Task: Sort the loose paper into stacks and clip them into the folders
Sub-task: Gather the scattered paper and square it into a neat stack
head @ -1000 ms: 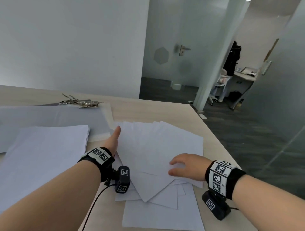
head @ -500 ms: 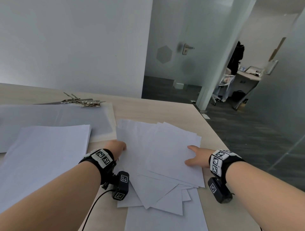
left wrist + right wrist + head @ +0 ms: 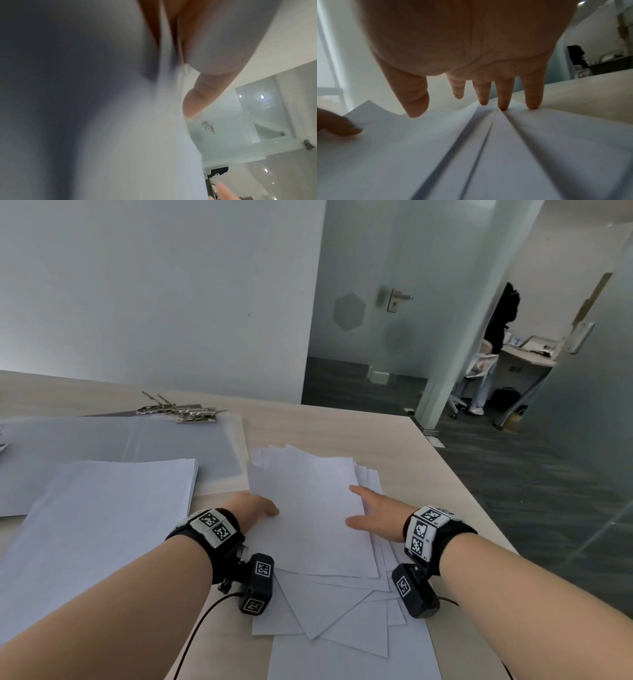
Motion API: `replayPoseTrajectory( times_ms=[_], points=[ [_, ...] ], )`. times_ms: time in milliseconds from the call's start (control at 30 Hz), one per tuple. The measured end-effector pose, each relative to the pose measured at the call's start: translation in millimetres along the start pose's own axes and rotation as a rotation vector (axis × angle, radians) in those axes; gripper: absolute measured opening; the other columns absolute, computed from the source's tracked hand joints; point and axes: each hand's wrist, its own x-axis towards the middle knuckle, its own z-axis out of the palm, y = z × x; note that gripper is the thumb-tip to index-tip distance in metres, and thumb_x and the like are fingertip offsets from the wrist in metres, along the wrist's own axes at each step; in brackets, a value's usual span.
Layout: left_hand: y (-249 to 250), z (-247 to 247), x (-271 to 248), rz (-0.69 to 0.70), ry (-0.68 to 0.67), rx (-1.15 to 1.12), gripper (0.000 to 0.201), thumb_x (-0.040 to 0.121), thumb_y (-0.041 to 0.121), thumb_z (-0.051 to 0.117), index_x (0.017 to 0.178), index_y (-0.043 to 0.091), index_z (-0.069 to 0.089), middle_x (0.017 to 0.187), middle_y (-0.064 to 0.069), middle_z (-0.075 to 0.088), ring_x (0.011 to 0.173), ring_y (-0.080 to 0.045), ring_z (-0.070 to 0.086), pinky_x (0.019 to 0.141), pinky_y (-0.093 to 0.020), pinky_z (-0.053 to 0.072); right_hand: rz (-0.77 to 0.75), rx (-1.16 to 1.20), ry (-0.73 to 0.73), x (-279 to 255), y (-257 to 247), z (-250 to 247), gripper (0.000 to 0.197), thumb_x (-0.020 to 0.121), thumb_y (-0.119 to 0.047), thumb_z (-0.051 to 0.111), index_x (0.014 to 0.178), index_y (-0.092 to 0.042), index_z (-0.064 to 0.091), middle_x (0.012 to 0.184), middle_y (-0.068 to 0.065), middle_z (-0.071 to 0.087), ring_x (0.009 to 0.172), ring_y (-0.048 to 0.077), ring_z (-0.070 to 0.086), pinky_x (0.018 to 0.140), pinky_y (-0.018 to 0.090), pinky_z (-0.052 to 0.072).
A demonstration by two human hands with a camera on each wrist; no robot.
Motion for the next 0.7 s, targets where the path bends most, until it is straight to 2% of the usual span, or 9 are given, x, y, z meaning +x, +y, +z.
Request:
replayPoseTrajectory(
  times_ms=[67,100,200,333,433,500,567,633,700],
  points=[
    [-0.4,0.4,-3.5,0.02,0.012,0.014,0.017,0.078,-0.007,0.065,0.093,0.001,0.064,0.096,-0.025,0.067,0.087,-0.042,0.067,0.08,-0.05,0.057,0.068,0.083,0.05,-9.4,15.2,-4.6,0.081,0.091,-0.051,0.06,0.157,-0.03,0.017,0.162,0.006,0.028,0.146,0.021,0.033,0.114,0.031,0.031],
    [-0.7,1.3,-5.1,0.038,0.015,0.025,0.018,0.078,-0.01,0.064,0.09,0.002,0.064,0.099,-0.025,0.067,0.095,-0.044,0.066,0.087,-0.052,0.055,0.112,0.105,0.067,-15.1,22.3,-5.9,0.079,0.091,-0.05,0.059,0.157,-0.029,0.019,0.16,0.008,0.031,0.144,0.022,0.036,0.113,0.032,0.033],
    [-1.3,4.0,-8.7,0.079,0.022,0.036,0.028,0.079,-0.013,0.062,0.1,0.006,0.062,0.104,-0.022,0.066,0.104,-0.043,0.064,0.094,-0.051,0.052,0.175,0.167,0.109,-31.2,37.1,-7.0,0.073,0.093,-0.046,0.058,0.155,-0.025,0.027,0.154,0.01,0.041,0.137,0.022,0.045,0.109,0.03,0.037],
    [-3.1,7.2,-12.3,0.127,0.023,-0.071,0.039,0.076,-0.015,0.061,0.107,0.008,0.064,0.105,-0.023,0.069,0.098,-0.043,0.066,0.091,-0.058,0.052,0.219,0.321,0.188,-42.3,48.9,-8.0,0.071,0.093,-0.043,0.059,0.154,-0.024,0.028,0.149,0.01,0.045,0.129,0.022,0.05,0.097,0.026,0.038],
    [-3.0,9.3,-20.1,0.153,0.022,-0.24,0.04,0.077,-0.019,0.057,0.109,0.005,0.063,0.096,-0.023,0.068,0.086,-0.042,0.067,0.083,-0.061,0.054,0.266,0.528,0.271,-45.7,58.5,-5.6,0.077,0.09,-0.043,0.062,0.155,-0.024,0.025,0.147,0.011,0.046,0.105,0.02,0.057,0.08,0.028,0.048],
    [-2.0,8.9,-24.6,0.171,0.015,-0.337,0.037,0.078,-0.019,0.055,0.107,0.003,0.062,0.089,-0.021,0.068,0.076,-0.037,0.065,0.075,-0.053,0.056,0.289,0.732,0.303,-46.5,63.6,-3.4,0.08,0.088,-0.045,0.066,0.154,-0.022,0.027,0.144,0.012,0.048,0.114,0.025,0.055,0.092,0.038,0.051],
    [0.1,6.8,-28.2,0.18,0.029,-0.416,0.029,0.079,-0.018,0.057,0.097,0.005,0.061,0.083,-0.018,0.066,0.073,-0.035,0.064,0.073,-0.049,0.056,0.307,0.872,0.285,-48.5,65.3,-2.7,0.074,0.089,-0.047,0.065,0.15,-0.019,0.036,0.143,0.011,0.049,0.126,0.03,0.051,0.102,0.043,0.045],
    [1.3,3.7,-29.7,0.165,0.049,-0.476,0.028,0.079,-0.017,0.06,0.087,0.01,0.056,0.083,-0.018,0.065,0.073,-0.034,0.063,0.076,-0.052,0.055,0.353,1.065,0.204,-55.4,59.9,-1.1,0.055,0.092,-0.04,0.065,0.137,-0.011,0.051,0.123,0.016,0.06,0.106,0.034,0.061,0.086,0.043,0.052],
    [1.8,1.1,-31.1,0.148,0.056,-0.485,0.025,0.079,-0.015,0.061,0.088,0.008,0.057,0.087,-0.019,0.064,0.074,-0.035,0.063,0.069,-0.047,0.055,0.331,1.112,0.137,-61.3,55.8,3.1,0.04,0.094,-0.026,0.064,0.126,-0.003,0.058,0.096,0.02,0.064,0.078,0.034,0.063,0.066,0.04,0.053]
  ],
)
